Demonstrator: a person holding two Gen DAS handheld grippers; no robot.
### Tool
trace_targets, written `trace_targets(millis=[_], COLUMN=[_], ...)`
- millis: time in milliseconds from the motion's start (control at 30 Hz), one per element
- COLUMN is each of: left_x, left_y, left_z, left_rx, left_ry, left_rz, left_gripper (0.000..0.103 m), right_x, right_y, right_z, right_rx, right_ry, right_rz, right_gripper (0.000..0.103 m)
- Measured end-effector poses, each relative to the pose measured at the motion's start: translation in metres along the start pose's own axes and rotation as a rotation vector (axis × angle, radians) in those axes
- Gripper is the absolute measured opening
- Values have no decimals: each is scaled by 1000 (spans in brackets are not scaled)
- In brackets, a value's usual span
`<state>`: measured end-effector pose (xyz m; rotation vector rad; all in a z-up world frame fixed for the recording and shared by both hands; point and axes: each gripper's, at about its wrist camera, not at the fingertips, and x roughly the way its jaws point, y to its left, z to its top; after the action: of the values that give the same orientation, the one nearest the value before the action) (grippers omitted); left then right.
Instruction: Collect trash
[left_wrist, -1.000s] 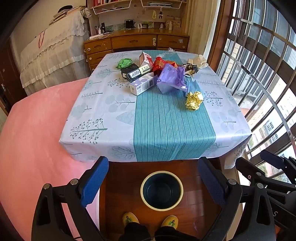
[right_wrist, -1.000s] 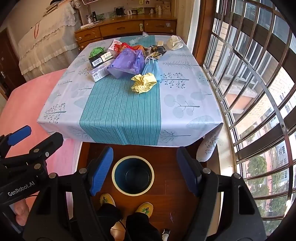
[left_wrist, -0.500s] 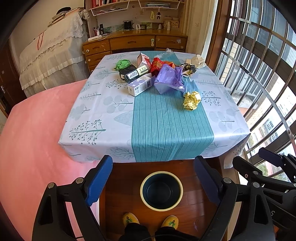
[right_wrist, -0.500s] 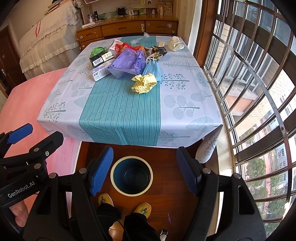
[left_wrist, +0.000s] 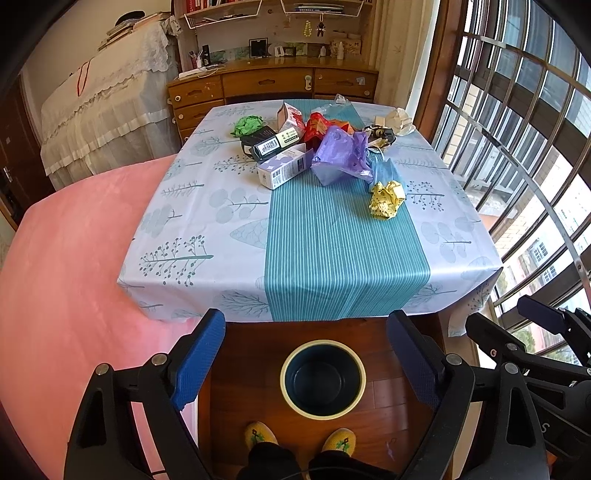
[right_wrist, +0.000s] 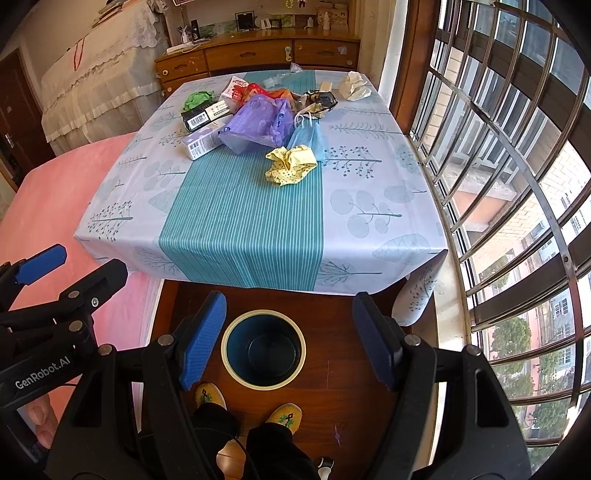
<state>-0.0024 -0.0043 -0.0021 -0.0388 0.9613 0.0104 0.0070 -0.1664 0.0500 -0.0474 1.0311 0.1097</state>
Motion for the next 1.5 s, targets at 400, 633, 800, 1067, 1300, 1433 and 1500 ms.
trace_targets(millis=[400, 633, 800, 1067, 1300, 1433, 1500], left_x=[1, 2, 4, 10, 8, 0, -4], left_y=[5, 5, 8, 10, 9, 9, 8], left_z=[-5, -4, -6, -6, 1, 12, 18], left_rx=[-6, -5, -3, -8, -14, -11, -2], left_ry=[4, 7, 5, 5, 10, -8, -21], left_rz=[1, 0, 5, 22, 30, 41, 53], left_gripper=[91, 91, 91, 91, 91, 91, 91], right_x=[9, 10, 11, 13, 11, 6, 3], right_y=[5, 5, 5, 5, 5, 6, 6], right_z=[-1, 0, 0, 4, 11, 19, 24], right_rx=[-3, -3, -4, -11, -17, -17, -12], right_ry=[15, 17, 16, 13, 6, -20, -34], right_rz=[6, 5, 5, 12, 23, 35, 43], right_gripper=[70, 70, 70, 70, 70, 70, 70])
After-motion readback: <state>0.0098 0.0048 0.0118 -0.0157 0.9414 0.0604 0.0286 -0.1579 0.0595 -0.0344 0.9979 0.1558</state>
